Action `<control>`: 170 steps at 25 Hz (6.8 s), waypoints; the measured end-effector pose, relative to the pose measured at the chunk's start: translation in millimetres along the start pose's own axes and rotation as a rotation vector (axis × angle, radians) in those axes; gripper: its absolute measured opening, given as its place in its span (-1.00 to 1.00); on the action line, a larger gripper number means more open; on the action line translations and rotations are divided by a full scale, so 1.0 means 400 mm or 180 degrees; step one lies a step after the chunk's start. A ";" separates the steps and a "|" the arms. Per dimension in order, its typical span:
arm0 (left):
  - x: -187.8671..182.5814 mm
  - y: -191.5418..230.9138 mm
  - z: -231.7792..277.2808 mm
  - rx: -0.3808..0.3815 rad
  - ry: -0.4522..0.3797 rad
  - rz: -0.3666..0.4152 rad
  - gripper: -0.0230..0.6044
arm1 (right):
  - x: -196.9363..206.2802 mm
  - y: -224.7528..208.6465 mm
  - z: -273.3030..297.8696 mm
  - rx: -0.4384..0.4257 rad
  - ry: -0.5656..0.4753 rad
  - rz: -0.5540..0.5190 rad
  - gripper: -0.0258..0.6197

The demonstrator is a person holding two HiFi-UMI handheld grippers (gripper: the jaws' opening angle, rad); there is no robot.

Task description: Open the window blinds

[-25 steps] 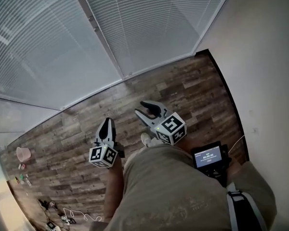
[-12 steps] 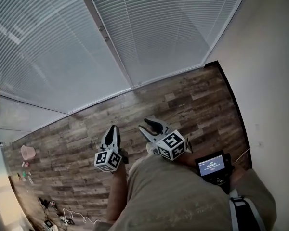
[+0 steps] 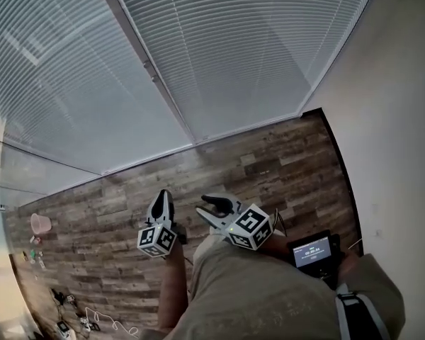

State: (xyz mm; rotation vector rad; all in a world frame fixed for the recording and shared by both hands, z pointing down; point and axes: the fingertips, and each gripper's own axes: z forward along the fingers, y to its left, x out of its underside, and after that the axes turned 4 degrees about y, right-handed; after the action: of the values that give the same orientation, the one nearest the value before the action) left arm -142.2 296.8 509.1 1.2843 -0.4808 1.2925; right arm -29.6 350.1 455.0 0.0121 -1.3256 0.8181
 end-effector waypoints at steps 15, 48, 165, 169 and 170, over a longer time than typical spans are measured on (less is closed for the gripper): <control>0.124 -0.075 -0.016 -0.0199 0.0033 -0.0112 -0.81 | 0.029 -0.212 -0.123 0.0344 -0.0074 -0.0190 -0.51; -0.149 0.206 0.364 0.0306 0.0245 -0.0161 -0.81 | -0.167 -0.467 0.286 0.0842 -0.0035 0.0138 -0.51; -0.415 0.467 1.275 0.0644 -0.0112 -0.3075 -0.50 | -0.671 -1.114 0.757 -0.0156 0.0074 -0.0569 -0.57; -0.390 0.474 1.271 0.0881 -0.0246 -0.3558 -0.50 | -0.687 -1.073 0.757 -0.0395 0.0081 -0.0761 -0.57; -0.390 0.477 1.270 0.0954 -0.0265 -0.3683 -0.50 | -0.695 -1.067 0.757 -0.0408 0.0077 -0.0790 -0.57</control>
State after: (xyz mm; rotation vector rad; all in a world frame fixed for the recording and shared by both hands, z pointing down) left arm -169.4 -257.6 611.7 1.4967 0.4117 0.3238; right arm -62.8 -240.6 488.5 0.0641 -1.3209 0.5211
